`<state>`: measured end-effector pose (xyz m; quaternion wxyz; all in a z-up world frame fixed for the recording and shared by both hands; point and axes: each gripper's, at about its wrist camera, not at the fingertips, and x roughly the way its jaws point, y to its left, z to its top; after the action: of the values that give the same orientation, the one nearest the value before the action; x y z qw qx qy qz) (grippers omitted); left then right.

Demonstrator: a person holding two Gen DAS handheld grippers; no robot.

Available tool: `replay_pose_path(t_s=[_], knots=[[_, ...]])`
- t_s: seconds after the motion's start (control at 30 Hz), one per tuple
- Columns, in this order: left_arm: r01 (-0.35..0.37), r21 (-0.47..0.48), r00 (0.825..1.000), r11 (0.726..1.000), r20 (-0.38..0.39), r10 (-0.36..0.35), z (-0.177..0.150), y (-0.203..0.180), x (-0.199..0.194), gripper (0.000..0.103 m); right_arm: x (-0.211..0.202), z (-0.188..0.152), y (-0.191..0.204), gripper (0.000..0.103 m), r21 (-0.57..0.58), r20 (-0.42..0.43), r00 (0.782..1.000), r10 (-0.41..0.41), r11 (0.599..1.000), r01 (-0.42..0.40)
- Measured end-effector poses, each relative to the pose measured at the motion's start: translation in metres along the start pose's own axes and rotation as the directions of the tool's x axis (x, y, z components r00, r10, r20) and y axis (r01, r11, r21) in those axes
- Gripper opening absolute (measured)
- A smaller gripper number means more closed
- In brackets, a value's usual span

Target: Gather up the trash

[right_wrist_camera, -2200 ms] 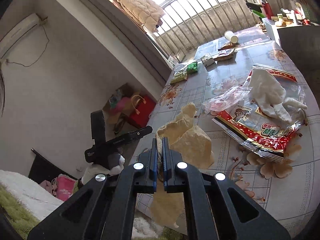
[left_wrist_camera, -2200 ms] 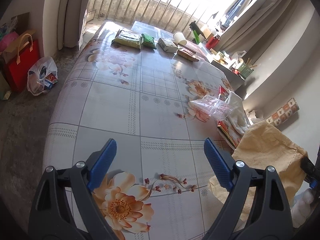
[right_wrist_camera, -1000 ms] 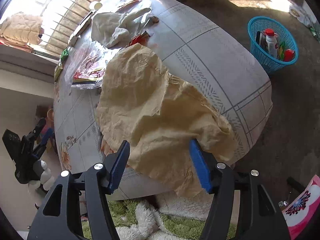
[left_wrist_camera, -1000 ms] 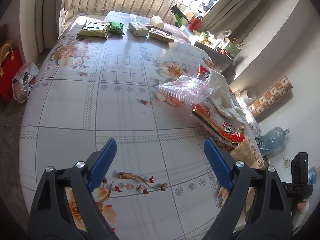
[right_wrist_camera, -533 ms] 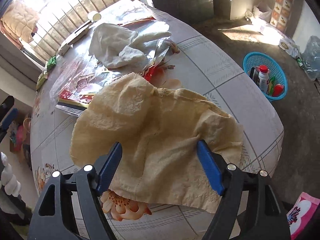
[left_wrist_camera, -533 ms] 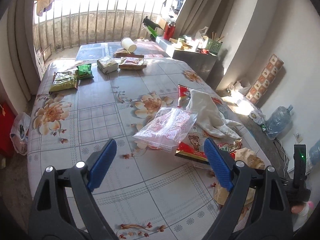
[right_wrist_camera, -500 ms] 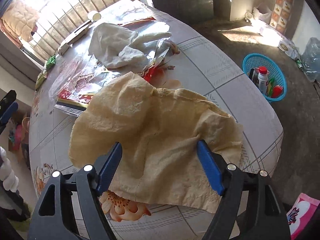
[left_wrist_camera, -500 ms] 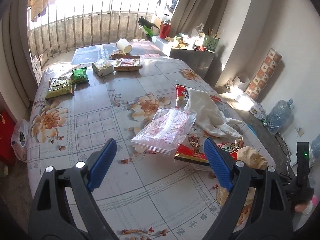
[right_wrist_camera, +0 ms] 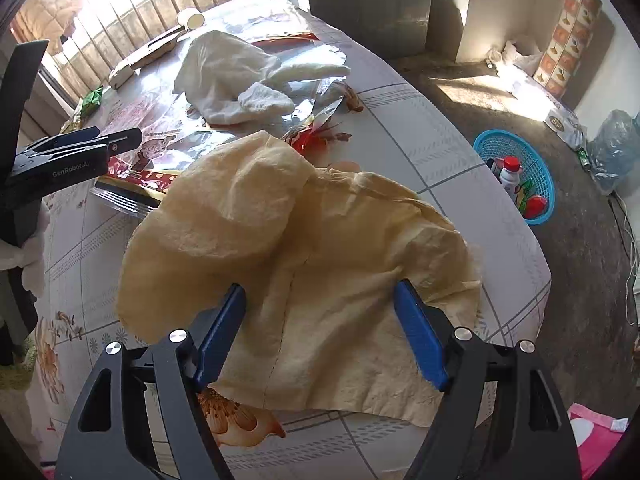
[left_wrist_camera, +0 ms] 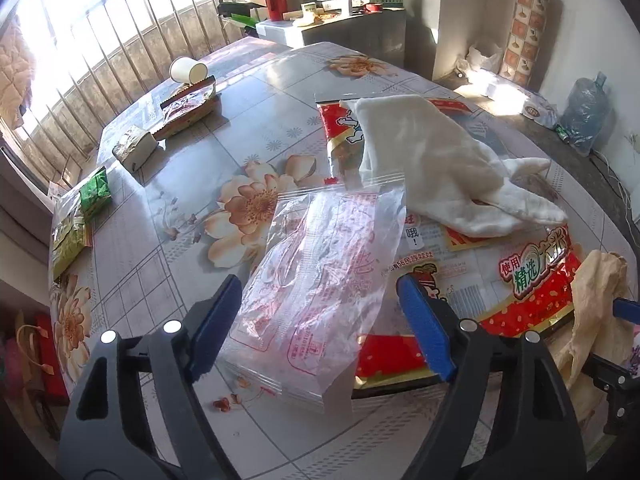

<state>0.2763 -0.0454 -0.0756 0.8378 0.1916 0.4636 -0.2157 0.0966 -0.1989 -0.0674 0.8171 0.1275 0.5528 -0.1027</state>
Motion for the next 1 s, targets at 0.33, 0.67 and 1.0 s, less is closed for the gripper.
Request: replay_pose_path(t_s=[0.33,0.67,1.0], knots=[[0.043,-0.026,0.999,0.999,-0.002,-0.043,0.005,0.007,0.008,0.035,-0.003,-0.003,-0.002,0.053,-0.040,0.018,0.998,-0.063,0.997,0.064],[0.051,-0.064,0.998,0.997,0.034,-0.049,-0.005,0.022,-0.021,0.006,-0.007,-0.008,-0.011,0.025,-0.036,0.037,0.998,-0.056,0.998,0.057],[0.069,-0.153,0.987,0.986,0.153,-0.045,-0.024,0.042,-0.093,0.001,-0.009,-0.011,-0.039,0.005,0.039,0.027,0.997,0.072,0.997,-0.073]])
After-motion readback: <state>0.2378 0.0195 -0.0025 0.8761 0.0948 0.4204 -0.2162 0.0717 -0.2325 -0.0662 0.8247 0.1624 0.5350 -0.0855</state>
